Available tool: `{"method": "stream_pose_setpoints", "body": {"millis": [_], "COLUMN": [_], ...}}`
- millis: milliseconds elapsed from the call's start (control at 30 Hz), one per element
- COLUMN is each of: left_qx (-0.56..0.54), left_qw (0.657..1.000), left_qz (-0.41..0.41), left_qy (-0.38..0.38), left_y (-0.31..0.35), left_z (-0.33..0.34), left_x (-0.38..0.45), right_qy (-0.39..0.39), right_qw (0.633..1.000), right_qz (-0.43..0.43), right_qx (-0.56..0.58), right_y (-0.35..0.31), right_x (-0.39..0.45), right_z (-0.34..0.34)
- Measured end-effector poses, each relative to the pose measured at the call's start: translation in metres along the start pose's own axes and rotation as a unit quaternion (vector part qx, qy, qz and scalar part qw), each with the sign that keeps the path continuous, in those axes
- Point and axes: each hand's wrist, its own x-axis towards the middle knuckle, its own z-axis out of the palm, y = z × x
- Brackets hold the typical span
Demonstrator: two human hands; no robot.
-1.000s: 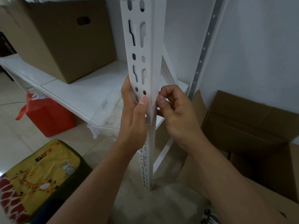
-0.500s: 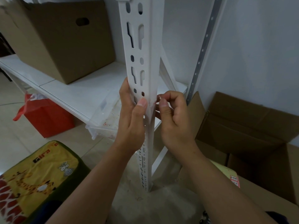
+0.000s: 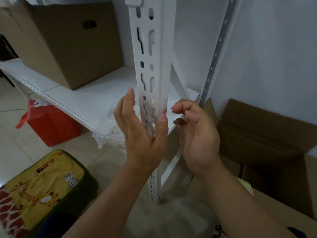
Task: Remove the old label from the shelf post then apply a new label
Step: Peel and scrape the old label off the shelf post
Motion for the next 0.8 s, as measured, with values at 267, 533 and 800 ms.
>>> {"method": "stream_pose_setpoints", "body": {"millis": [267,533,800], "left_qx": [-0.014,-0.034,-0.092], "left_qw": [0.986,0.991,0.992], "left_qz": [0.161,0.118,0.053], "left_qy": [-0.028,-0.042,-0.068], "left_y": [0.007,0.012,0.022], "left_z": [-0.008,-0.011,-0.016], "left_x": [0.000,0.004,0.006], "right_qy": [-0.043,-0.040,-0.037], "right_qw": [0.992,0.992,0.996], "right_qz": [0.024,0.038,0.053], "right_qx": [0.116,0.113,0.068], "right_y": [-0.005,0.000,-0.003], "right_x": [-0.005,-0.004,-0.005], "right_z": [-0.006,-0.006,-0.003]}}
